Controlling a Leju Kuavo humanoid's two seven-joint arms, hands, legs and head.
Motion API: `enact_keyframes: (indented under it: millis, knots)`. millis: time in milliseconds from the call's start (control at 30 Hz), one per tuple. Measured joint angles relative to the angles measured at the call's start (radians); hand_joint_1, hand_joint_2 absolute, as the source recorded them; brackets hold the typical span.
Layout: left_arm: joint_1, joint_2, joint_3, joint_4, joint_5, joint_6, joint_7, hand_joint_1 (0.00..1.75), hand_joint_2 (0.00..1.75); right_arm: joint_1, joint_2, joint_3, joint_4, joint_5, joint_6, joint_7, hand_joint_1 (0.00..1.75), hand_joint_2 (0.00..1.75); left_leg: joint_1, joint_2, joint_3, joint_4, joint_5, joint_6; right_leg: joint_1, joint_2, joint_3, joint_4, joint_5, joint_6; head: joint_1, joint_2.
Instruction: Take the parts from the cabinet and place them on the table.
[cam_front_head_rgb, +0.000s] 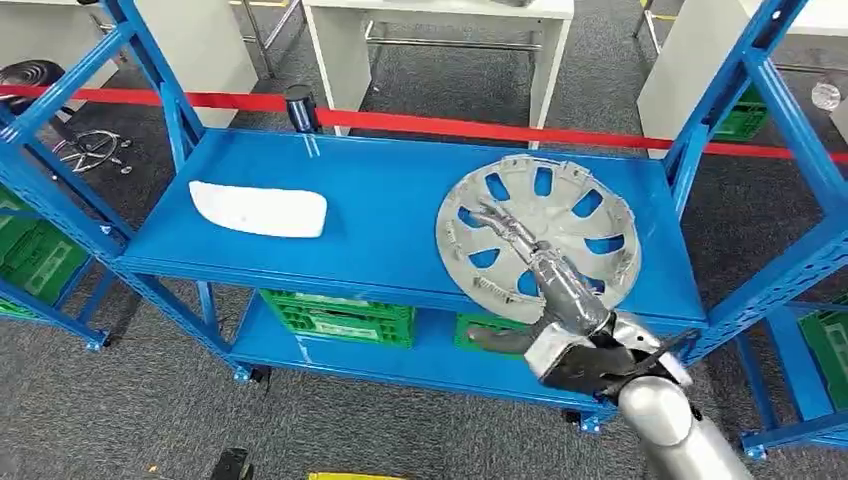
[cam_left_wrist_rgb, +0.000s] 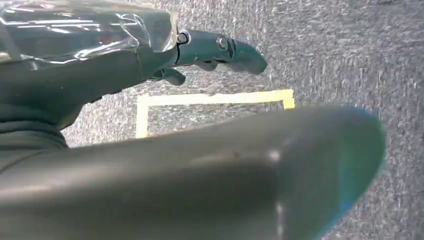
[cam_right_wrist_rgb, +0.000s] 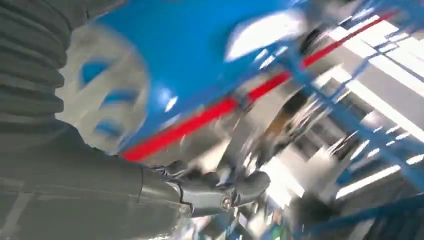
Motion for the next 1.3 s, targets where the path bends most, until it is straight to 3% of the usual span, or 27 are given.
enact_keyframes:
  millis: [67, 133, 167, 200, 233, 300, 333, 467, 500, 533, 567, 633, 667, 700, 733, 800, 833, 900, 967, 1000, 1033, 1067, 1133, 1167, 1200, 1233, 1300]
  knots:
    - [-0.003, 0.0, -0.004, 0.0, -0.001, 0.001, 0.003, 0.0, 0.0, -0.006, -0.023, 0.016, 0.007, 0.057, -0.044, -0.005, 0.0, 1.75, 0.001, 0.002, -0.048, 0.108, -0.057, -0.008, 0.001, 0.0, 0.004, 0.0, -0.003, -0.006, -0.002, 0.0]
    - [-0.003, 0.001, -0.012, 0.0, -0.001, 0.001, 0.008, 0.0, 0.0, -0.007, -0.042, 0.037, 0.023, 0.132, -0.069, -0.003, 0.0, 1.75, 0.001, 0.002, -0.137, 0.278, -0.119, -0.011, 0.006, 0.0, 0.004, 0.0, -0.005, -0.009, -0.003, 0.0]
    - [-0.003, 0.0, -0.014, 0.0, -0.001, 0.0, 0.012, 0.0, 0.0, -0.007, -0.05, 0.045, 0.032, 0.15, -0.07, -0.001, 0.0, 1.75, 0.001, 0.002, -0.16, 0.314, -0.12, -0.01, 0.009, 0.0, 0.004, 0.001, -0.005, -0.009, -0.003, 0.0]
    - [-0.003, 0.0, -0.014, 0.0, -0.001, -0.002, 0.014, 0.0, 0.0, -0.007, -0.056, 0.055, 0.041, 0.162, -0.07, 0.0, 0.0, 1.75, 0.0, 0.002, -0.158, 0.299, -0.098, -0.005, 0.013, 0.001, 0.006, 0.001, -0.006, -0.01, -0.002, 0.0]
    - [-0.005, 0.0, -0.015, 0.0, -0.001, -0.003, 0.015, 0.0, 0.0, -0.008, -0.062, 0.061, 0.048, 0.174, -0.07, 0.001, 0.0, 1.75, -0.001, 0.002, -0.136, 0.244, -0.061, 0.001, 0.015, 0.002, 0.007, 0.001, -0.007, -0.012, -0.002, 0.0]
    - [-0.009, 0.001, -0.016, 0.0, -0.001, -0.008, 0.015, 0.0, 0.0, -0.021, -0.076, 0.076, 0.06, 0.193, -0.063, 0.006, 0.0, 1.75, -0.011, 0.001, -0.047, 0.058, 0.031, 0.028, 0.02, 0.004, 0.012, 0.0, -0.008, -0.012, -0.002, 0.0]
    - [-0.015, 0.005, -0.016, 0.0, 0.0, -0.01, 0.015, 0.0, 0.0, -0.028, -0.082, 0.086, 0.066, 0.197, -0.056, 0.007, 0.0, 1.75, -0.016, 0.002, -0.024, 0.015, 0.019, 0.041, 0.018, 0.004, 0.012, -0.003, -0.008, -0.012, -0.002, 0.0]
    - [-0.022, 0.007, -0.018, 0.001, 0.006, -0.015, 0.018, 0.0, 0.0, -0.044, -0.118, 0.12, 0.097, 0.204, -0.004, 0.014, 0.0, 1.75, -0.027, 0.003, -0.015, -0.006, 0.025, 0.048, 0.018, 0.001, 0.008, -0.011, -0.002, 0.001, -0.002, 0.0]
    - [-0.023, 0.005, -0.018, 0.001, 0.007, -0.019, 0.018, 0.0, 0.0, -0.051, -0.131, 0.129, 0.101, 0.198, 0.012, 0.017, 0.0, 1.75, -0.012, 0.006, 0.002, -0.035, 0.04, 0.05, 0.023, -0.001, 0.001, -0.005, -0.008, 0.004, -0.002, 0.0]
    - [-0.027, 0.004, -0.018, 0.002, 0.007, -0.023, 0.017, 0.0, 0.0, -0.062, -0.146, 0.142, 0.113, 0.189, 0.028, 0.018, 0.0, 1.75, -0.016, 0.007, 0.01, -0.048, 0.045, 0.055, 0.023, -0.002, -0.008, 0.022, -0.024, 0.002, 0.0, 0.0]
    - [-0.033, 0.004, -0.018, 0.002, 0.007, -0.025, 0.017, 0.0, 0.0, -0.076, -0.162, 0.155, 0.124, 0.181, 0.043, 0.018, 0.0, 1.75, -0.016, 0.007, 0.009, -0.048, 0.048, 0.058, 0.023, -0.002, -0.037, 0.081, -0.05, -0.004, 0.0, 0.0]
    - [-0.037, 0.002, -0.018, 0.004, 0.008, -0.029, 0.015, 0.0, 0.0, -0.095, -0.194, 0.19, 0.151, 0.162, 0.064, 0.026, 0.0, 1.75, -0.017, 0.006, 0.008, -0.048, 0.047, 0.058, 0.017, -0.002, -0.115, 0.238, -0.106, -0.005, 0.001, 0.0]
    - [-0.037, 0.002, -0.018, 0.005, 0.007, -0.029, 0.014, 0.0, 0.0, -0.097, -0.208, 0.202, 0.161, 0.154, 0.072, 0.027, 0.0, 1.75, -0.017, 0.005, 0.008, -0.047, 0.047, 0.057, 0.015, -0.002, -0.142, 0.288, -0.116, 0.001, 0.001, 0.0]
    - [-0.037, 0.002, -0.019, 0.006, 0.006, -0.029, 0.014, 0.0, 0.0, -0.102, -0.225, 0.216, 0.17, 0.142, 0.079, 0.03, 0.0, 1.75, -0.016, 0.005, 0.008, -0.046, 0.046, 0.057, 0.012, -0.003, -0.144, 0.284, -0.106, 0.011, 0.001, 0.0]
    - [-0.037, 0.002, -0.019, 0.007, 0.004, -0.029, 0.014, 0.0, 0.0, -0.108, -0.239, 0.226, 0.176, 0.13, 0.081, 0.031, 0.0, 1.75, -0.015, 0.003, 0.008, -0.044, 0.045, 0.055, 0.007, -0.003, -0.123, 0.235, -0.08, 0.024, 0.001, 0.0]
    - [-0.038, 0.002, -0.024, 0.007, 0.002, -0.032, 0.014, 0.0, 0.0, -0.123, -0.268, 0.242, 0.185, 0.1, 0.087, 0.037, 0.0, 1.75, -0.011, 0.002, 0.007, -0.03, 0.036, 0.044, -0.002, -0.007, -0.032, 0.05, -0.005, 0.051, 0.001, 0.0]
    - [-0.039, 0.002, -0.026, 0.008, 0.001, -0.032, 0.014, 0.0, 0.0, -0.131, -0.278, 0.248, 0.189, 0.089, 0.092, 0.039, 0.0, 1.75, -0.012, 0.002, 0.004, -0.019, 0.029, 0.036, -0.004, -0.013, -0.006, -0.008, -0.001, 0.047, 0.002, 0.0]
    - [-0.042, 0.005, -0.028, 0.009, 0.0, -0.033, 0.015, 0.0, 0.0, -0.138, -0.298, 0.267, 0.196, 0.072, 0.098, 0.05, 0.0, 1.75, -0.018, 0.001, -0.003, -0.013, 0.025, 0.026, 0.005, -0.004, 0.0, -0.006, 0.004, 0.025, 0.0, 0.0]
    - [-0.041, 0.004, -0.031, 0.01, 0.0, -0.035, 0.016, 0.0, 0.0, -0.143, -0.313, 0.278, 0.202, 0.06, 0.102, 0.054, 0.0, 1.75, -0.014, 0.001, -0.002, -0.013, 0.026, 0.022, 0.008, -0.003, -0.002, -0.005, 0.005, 0.016, 0.001, 0.0]
    - [-0.042, 0.005, -0.033, 0.01, 0.0, -0.035, 0.015, 0.0, 0.0, -0.148, -0.321, 0.285, 0.204, 0.055, 0.103, 0.056, 0.0, 1.75, -0.011, 0.002, -0.005, -0.009, 0.02, 0.017, -0.003, -0.003, 0.001, -0.008, 0.007, 0.009, 0.001, 0.0]
    - [-0.042, 0.005, -0.035, 0.01, 0.0, -0.035, 0.015, 0.0, 0.0, -0.15, -0.33, 0.289, 0.206, 0.053, 0.104, 0.061, 0.0, 1.75, -0.009, 0.002, -0.016, 0.013, 0.002, 0.01, -0.003, -0.003, 0.003, -0.009, 0.007, 0.005, 0.0, 0.0]
    - [-0.043, 0.006, -0.037, 0.01, -0.001, -0.035, 0.016, 0.0, 0.0, -0.15, -0.335, 0.292, 0.207, 0.051, 0.104, 0.063, 0.0, 1.75, -0.007, 0.003, -0.039, 0.066, -0.029, 0.004, -0.002, -0.003, 0.004, -0.009, 0.005, 0.0, -0.003, 0.0]
    - [-0.042, 0.008, -0.04, 0.01, -0.004, -0.035, 0.016, 0.0, 0.0, -0.149, -0.349, 0.302, 0.212, 0.044, 0.104, 0.069, 0.0, 1.75, -0.003, 0.003, -0.122, 0.237, -0.103, -0.004, -0.001, -0.003, 0.004, -0.008, 0.005, -0.001, -0.002, 0.0]
    - [-0.042, 0.008, -0.043, 0.01, -0.006, -0.037, 0.019, 0.0, 0.0, -0.148, -0.355, 0.306, 0.214, 0.043, 0.104, 0.071, 0.0, 1.75, -0.002, 0.003, -0.153, 0.298, -0.119, -0.005, 0.0, -0.003, 0.004, -0.008, 0.004, -0.001, -0.002, 0.0]
    - [-0.042, 0.008, -0.043, 0.01, -0.011, -0.041, 0.021, 0.0, 0.0, -0.148, -0.362, 0.311, 0.218, 0.041, 0.104, 0.072, 0.0, 1.75, -0.001, 0.003, -0.165, 0.314, -0.111, -0.004, 0.001, -0.003, 0.004, -0.008, 0.004, -0.001, -0.002, 0.0]
    - [-0.043, 0.008, -0.044, 0.01, -0.011, -0.041, 0.023, 0.0, 0.0, -0.148, -0.366, 0.314, 0.22, 0.04, 0.104, 0.073, 0.0, 1.75, -0.001, 0.003, -0.15, 0.276, -0.08, -0.001, 0.002, -0.002, 0.005, -0.008, 0.004, -0.001, -0.002, 0.0]
    - [-0.045, 0.01, -0.045, 0.01, -0.012, -0.044, 0.026, 0.0, 0.0, -0.151, -0.376, 0.314, 0.224, 0.038, 0.102, 0.08, 0.0, 1.75, -0.001, 0.003, -0.068, 0.104, 0.009, 0.011, 0.003, 0.001, 0.009, -0.008, 0.003, -0.001, -0.003, 0.0]
